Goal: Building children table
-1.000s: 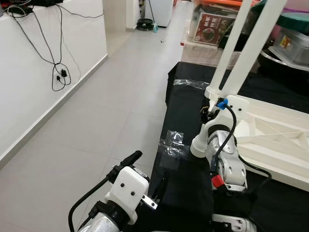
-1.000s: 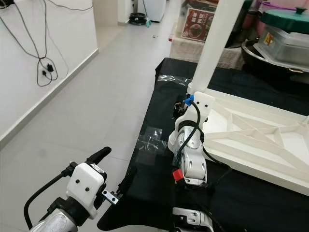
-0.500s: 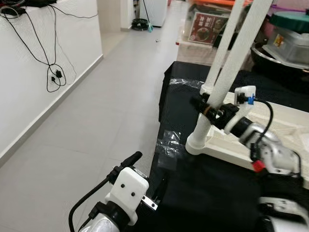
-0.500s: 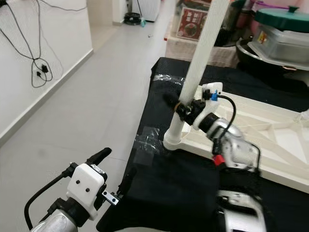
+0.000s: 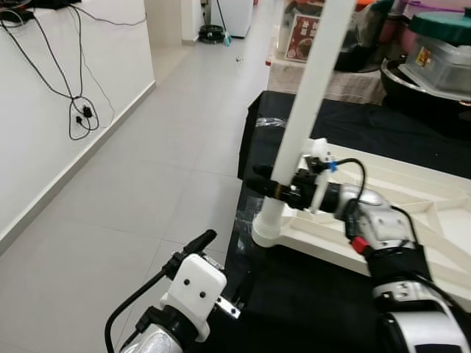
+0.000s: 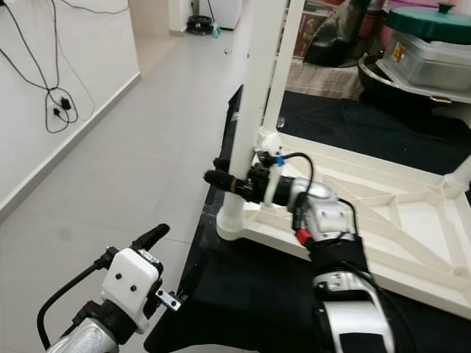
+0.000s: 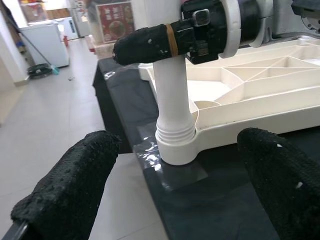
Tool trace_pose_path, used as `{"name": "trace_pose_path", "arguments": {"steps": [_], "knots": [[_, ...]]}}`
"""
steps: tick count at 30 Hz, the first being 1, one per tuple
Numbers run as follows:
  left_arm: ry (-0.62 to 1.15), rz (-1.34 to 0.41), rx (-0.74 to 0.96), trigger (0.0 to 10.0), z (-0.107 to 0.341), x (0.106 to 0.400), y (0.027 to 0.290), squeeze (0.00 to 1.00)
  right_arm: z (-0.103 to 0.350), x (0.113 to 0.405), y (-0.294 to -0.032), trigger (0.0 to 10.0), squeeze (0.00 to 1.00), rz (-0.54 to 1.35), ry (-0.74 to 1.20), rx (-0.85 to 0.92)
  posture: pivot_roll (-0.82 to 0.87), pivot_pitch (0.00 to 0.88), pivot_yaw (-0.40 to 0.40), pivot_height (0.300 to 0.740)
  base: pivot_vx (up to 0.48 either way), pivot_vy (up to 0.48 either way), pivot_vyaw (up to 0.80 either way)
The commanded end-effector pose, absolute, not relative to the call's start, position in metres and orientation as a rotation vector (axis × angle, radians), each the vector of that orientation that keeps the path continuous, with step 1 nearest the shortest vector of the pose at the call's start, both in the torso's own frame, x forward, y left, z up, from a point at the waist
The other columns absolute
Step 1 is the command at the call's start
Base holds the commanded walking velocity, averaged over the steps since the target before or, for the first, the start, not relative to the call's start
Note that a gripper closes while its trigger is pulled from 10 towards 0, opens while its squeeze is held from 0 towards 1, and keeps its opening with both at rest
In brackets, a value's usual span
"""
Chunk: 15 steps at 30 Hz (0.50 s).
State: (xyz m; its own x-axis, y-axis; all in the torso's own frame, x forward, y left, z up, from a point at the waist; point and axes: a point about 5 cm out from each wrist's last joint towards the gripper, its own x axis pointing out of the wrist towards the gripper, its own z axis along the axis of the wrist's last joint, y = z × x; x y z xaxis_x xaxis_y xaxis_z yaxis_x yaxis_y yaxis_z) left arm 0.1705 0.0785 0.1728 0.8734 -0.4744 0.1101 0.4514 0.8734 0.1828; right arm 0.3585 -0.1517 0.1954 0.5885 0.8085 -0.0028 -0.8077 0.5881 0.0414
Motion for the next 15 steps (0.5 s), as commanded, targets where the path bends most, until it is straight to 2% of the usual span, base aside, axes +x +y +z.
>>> {"name": "trace_pose_path", "arguments": {"steps": [1,2,4,5,6,8,9,10,11,15], "knots": [[-0.147,-0.492,0.151,10.0,0.171,0.169,0.078,0.0,0.188,0.362,-0.157,0.0,0.0,0.839,0.065,0.03,0.14,0.047,-0.119,0.74,0.0,0.0,0.0],[-0.146,-0.492,0.151,10.0,0.171,0.169,0.078,0.0,0.189,0.367,-0.163,0.0,0.0,0.7,0.057,0.03,0.14,0.052,-0.12,0.74,0.0,0.0,0.0],[-0.146,-0.492,0.151,10.0,0.171,0.169,0.078,0.0,0.189,0.367,-0.163,0.0,0.0,0.7,0.057,0.03,0.14,0.052,-0.12,0.74,0.0,0.0,0.0],[-0.146,-0.493,0.151,10.0,0.171,0.169,0.078,0.0,0.19,0.37,-0.17,0.0,0.0,0.53,0.052,0.023,0.13,0.054,-0.117,0.74,0.0,0.0,0.0],[-0.146,-0.493,0.151,10.0,0.171,0.169,0.078,0.0,0.19,0.37,-0.17,0.0,0.0,0.53,0.052,0.023,0.13,0.054,-0.117,0.74,0.0,0.0,0.0],[-0.145,-0.496,0.151,10.0,0.171,0.17,0.077,0.0,0.183,0.361,-0.198,0.0,0.0,0.009,0.066,0.062,0.13,0.056,-0.114,0.74,0.0,0.0,0.0],[-0.145,-0.496,0.151,10.0,0.171,0.17,0.077,0.0,0.183,0.361,-0.198,0.0,0.0,0.009,0.066,0.062,0.13,0.056,-0.114,0.74,0.0,0.0,0.0],[-0.145,-0.497,0.151,10.0,0.171,0.17,0.077,0.0,0.177,0.349,-0.208,0.0,0.0,-0.22,0.075,0.082,0.13,0.056,-0.114,0.74,0.0,0.0,0.0],[-0.146,-0.498,0.152,10.0,0.171,0.17,0.077,0.0,0.171,0.335,-0.21,0.0,0.0,-0.369,0.089,0.103,0.13,0.056,-0.114,0.74,0.0,0.0,0.0],[-0.147,-0.497,0.155,10.0,0.171,0.17,0.078,0.0,0.163,0.321,-0.193,0.0,0.0,-0.457,0.107,0.143,0.13,0.058,-0.115,0.74,0.0,0.0,0.0]]}}
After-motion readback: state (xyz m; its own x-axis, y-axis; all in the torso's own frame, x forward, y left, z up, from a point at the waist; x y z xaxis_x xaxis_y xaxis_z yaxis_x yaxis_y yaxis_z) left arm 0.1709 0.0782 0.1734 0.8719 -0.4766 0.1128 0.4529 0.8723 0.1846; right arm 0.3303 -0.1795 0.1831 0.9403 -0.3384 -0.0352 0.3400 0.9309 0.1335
